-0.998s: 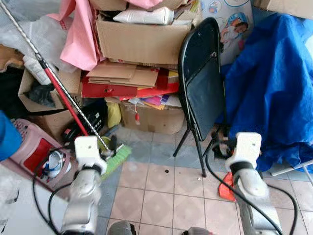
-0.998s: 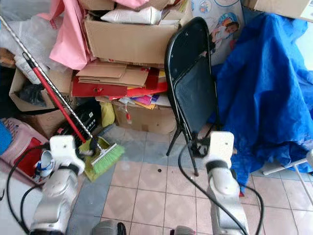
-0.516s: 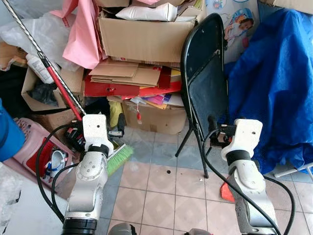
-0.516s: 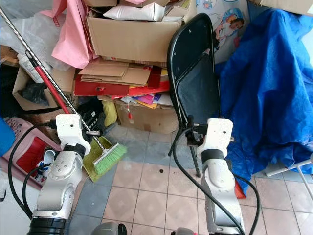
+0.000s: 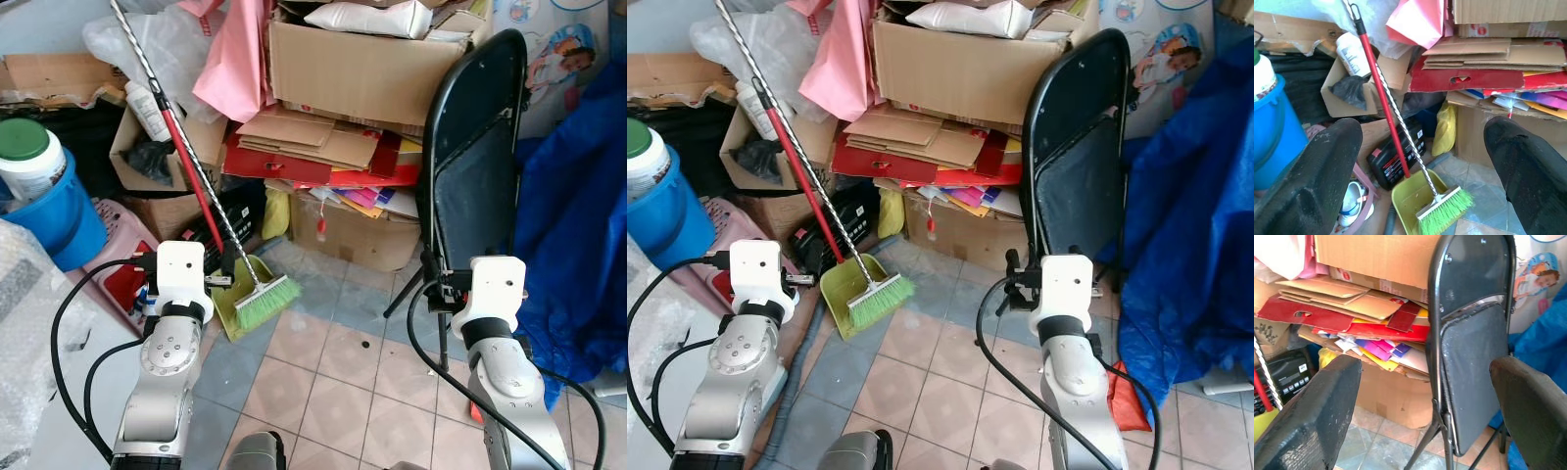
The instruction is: Clothes washing
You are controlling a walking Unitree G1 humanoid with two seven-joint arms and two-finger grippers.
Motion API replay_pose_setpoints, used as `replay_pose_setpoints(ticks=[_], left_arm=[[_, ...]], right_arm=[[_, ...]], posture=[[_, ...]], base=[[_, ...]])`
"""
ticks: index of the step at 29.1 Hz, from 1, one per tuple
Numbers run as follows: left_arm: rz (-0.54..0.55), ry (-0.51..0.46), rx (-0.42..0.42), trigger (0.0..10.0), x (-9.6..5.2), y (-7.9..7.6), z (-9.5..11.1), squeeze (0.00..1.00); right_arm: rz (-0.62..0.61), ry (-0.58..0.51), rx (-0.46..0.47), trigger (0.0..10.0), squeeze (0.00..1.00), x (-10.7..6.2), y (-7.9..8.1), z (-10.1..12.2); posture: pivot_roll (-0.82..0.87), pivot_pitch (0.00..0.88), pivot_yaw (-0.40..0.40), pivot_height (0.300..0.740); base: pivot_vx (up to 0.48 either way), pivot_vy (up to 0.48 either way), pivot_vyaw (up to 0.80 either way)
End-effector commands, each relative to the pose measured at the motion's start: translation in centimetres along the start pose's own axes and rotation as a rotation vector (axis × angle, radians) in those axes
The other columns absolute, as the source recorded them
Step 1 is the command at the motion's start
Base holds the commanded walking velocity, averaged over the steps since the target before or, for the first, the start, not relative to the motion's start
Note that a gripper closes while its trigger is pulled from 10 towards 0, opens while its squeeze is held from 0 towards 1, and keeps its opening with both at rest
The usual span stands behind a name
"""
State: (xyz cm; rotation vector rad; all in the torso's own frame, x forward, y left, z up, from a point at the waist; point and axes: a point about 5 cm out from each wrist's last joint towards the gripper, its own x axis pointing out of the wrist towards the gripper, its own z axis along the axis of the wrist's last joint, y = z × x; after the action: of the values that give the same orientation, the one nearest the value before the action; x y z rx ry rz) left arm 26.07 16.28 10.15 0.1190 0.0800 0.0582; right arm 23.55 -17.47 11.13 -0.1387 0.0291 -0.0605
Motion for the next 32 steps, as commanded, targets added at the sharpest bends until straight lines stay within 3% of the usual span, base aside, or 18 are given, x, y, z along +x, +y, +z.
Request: replay_pose_setpoints(ticks=[1, 6, 7, 12, 23, 32], left_arm=[[0.013, -0.009, -0.009, 10.0, -0.1, 0.5, 0.4, 0.00], [0.014, 0.016, -0.015, 10.0, -0.2, 0.2, -0.3, 0.00], [-0.019, 0.012, -0.001, 10.0, -0.1, -0.5, -0.3, 0.00], [-0.045, -0.022, 0.028, 10.0, 0.6, -0.9, 0.3, 0.00], [0.008, -0.053, 0.007, 10.0, 1.0, -1.1, 1.0, 0.00], [0.000, -0.052, 0.007, 10.0, 0.5, -1.3, 1.0, 0.00]], right_arm=[[0.014, -0.004, 0.004, 10.0, 0.00, -0.3, 0.4, 0.0], [0.016, 0.012, 0.005, 10.0, 0.00, -0.7, 0.1, -0.8], [0.004, 0.012, 0.006, 10.0, 0.00, -0.5, -0.1, -0.9], [-0.009, -0.016, 0.008, 10.0, 0.00, 0.3, 0.1, -0.4], [0.048, -0.053, 0.000, 10.0, 0.00, 1.7, 0.7, 0.4], [0.062, -0.044, 0.019, 10.0, 0.00, 1.4, 1.1, 0.4]], posture=[[0.01, 0.027, 0.068, 0.740], [0.00, 0.003, 0.082, 0.740], [0.00, 0.000, 0.091, 0.740], [0.01, 0.002, 0.109, 0.740], [0.02, 0.002, 0.050, 0.740], [-0.01, 0.026, 0.042, 0.740]], base=[[0.000, 0.000, 0.80], [0.000, 0.000, 0.80], [0.000, 0.000, 0.80], [0.000, 0.000, 0.80], [0.000, 0.000, 0.80], [0.000, 0.000, 0.80]])
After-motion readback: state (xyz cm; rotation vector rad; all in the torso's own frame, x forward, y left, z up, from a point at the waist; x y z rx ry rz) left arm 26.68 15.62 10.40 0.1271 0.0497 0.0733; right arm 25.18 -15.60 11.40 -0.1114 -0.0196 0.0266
